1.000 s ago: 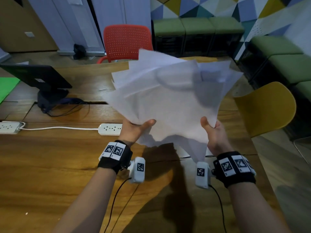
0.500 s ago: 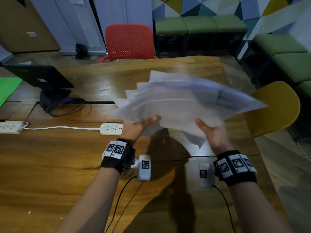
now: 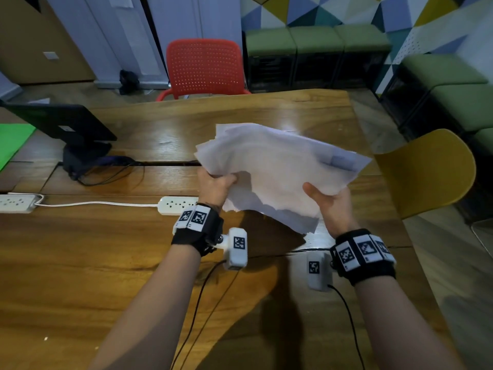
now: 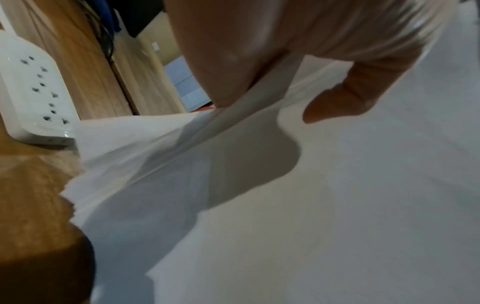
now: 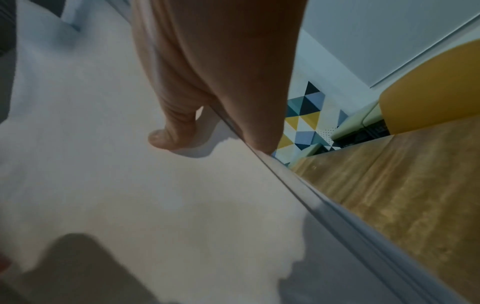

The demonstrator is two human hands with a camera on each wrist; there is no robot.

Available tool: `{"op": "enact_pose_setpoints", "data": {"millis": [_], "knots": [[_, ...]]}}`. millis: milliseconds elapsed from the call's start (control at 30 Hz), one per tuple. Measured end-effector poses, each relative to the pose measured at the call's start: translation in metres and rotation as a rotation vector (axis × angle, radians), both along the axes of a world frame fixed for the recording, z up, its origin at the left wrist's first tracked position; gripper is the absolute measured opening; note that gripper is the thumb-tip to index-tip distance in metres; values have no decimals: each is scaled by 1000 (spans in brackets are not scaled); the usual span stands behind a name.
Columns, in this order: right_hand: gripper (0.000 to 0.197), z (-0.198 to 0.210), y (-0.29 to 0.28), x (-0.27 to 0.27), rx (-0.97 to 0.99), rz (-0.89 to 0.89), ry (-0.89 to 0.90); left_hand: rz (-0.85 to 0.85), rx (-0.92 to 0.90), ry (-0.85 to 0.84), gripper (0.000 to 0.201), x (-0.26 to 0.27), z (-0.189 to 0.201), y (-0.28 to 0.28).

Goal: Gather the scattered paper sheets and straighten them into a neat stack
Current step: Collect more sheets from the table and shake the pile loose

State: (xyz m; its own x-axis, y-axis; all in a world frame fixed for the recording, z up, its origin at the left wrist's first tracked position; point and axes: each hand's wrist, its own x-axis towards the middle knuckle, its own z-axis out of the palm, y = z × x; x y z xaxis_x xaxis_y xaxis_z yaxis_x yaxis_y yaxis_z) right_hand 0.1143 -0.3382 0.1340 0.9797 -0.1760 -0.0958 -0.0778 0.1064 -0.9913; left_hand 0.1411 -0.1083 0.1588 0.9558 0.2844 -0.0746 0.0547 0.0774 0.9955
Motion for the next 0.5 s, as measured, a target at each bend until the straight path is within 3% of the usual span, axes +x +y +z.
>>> {"op": "enact_pose_setpoints", "data": {"millis": [67,133,233,400,500], "knots": [[20,4,-6,0,0,12,8,39,12,-32,35,5,0,6],[32,2,-11,0,-27,36,46,39,53,-6,28,7,-6,10],[47,-6,-6,0,-41,69,89,1,88,31,47,5,-9,-2],[33,-9,-4,2,-5,-4,91,52,68,-19,52,5,-9,-8],[24,-19,4,1,-63,19,93,24,125,32,48,7,-23,-11]]}}
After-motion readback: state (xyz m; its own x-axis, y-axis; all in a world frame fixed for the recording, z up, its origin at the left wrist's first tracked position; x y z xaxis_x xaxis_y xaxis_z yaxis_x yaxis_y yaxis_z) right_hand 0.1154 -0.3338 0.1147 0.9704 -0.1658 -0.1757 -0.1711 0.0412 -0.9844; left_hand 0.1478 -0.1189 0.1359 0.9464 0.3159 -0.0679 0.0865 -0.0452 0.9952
